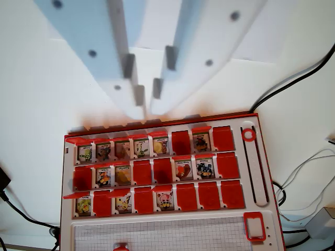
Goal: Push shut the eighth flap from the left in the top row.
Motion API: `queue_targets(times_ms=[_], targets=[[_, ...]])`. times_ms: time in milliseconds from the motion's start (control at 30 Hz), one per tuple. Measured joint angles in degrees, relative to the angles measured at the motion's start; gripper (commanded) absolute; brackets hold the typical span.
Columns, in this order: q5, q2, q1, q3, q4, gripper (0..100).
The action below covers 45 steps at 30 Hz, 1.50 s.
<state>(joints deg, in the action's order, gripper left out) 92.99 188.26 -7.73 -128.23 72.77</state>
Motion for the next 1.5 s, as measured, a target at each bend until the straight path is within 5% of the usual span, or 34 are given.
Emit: queue_targets(times_ms=[700,1067,1500], targets=[[-0.18,0.0,0.4,0.0,-0.4,1],[0.09,-10.5,9.1,0.4,-6.9,1],[4.04,-38.4,17.1,2.5,-24.1,1]])
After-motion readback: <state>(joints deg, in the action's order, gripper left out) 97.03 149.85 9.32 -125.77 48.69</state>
